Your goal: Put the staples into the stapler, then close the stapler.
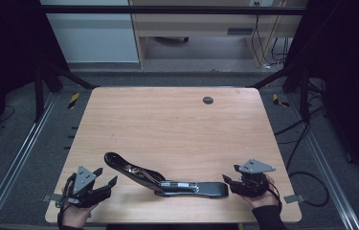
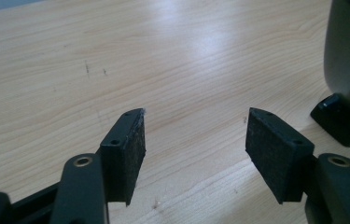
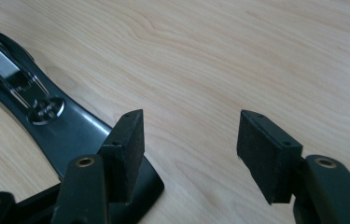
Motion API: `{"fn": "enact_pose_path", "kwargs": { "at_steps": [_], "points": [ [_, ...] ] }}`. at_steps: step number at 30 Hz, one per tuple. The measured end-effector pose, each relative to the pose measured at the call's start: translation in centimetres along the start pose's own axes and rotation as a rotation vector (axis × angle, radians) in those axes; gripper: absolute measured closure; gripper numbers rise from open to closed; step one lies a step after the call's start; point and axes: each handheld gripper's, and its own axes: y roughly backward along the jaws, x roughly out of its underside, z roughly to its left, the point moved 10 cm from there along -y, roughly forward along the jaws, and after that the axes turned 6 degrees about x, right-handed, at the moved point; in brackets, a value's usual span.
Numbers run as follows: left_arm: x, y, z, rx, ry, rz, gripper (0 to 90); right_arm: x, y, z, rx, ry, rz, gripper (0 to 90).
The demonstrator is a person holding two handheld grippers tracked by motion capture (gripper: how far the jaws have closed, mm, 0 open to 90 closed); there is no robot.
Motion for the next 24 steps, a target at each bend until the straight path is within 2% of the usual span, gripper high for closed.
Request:
{"fn": "enact_pose_path", "kwargs": {
  "at_steps": [3, 6, 9, 20, 24],
  "points": [
    [-0.5, 0.5, -0.1, 0.004, 0.017, -0.035, 36.7, 1.0, 0.3, -0.4, 0.013, -0.008, 0.010, 43.1],
    [-0.8, 0.8, -0.2, 0.003, 0.022, -0.057, 36.3, 1.5, 0.4, -0.6, 0.016, -0.034, 0.018, 43.3],
    [-1.3, 1.3, -0.3, 0.014, 0.030, -0.085, 36.0, 1.9, 0.5, -0.6, 0.019, -0.040, 0.026, 45.0],
    [-2.9, 3.3, -0.3, 0.022, 0.046, -0.180, 34.5, 2.2, 0.7, 0.3, -0.011, -0.031, 0.027, 50.6],
    [-3.5, 4.0, -0.1, 0.022, 0.050, -0.197, 33.8, 2.1, 0.6, 0.7, -0.021, -0.017, 0.024, 53.7]
  ]
}}
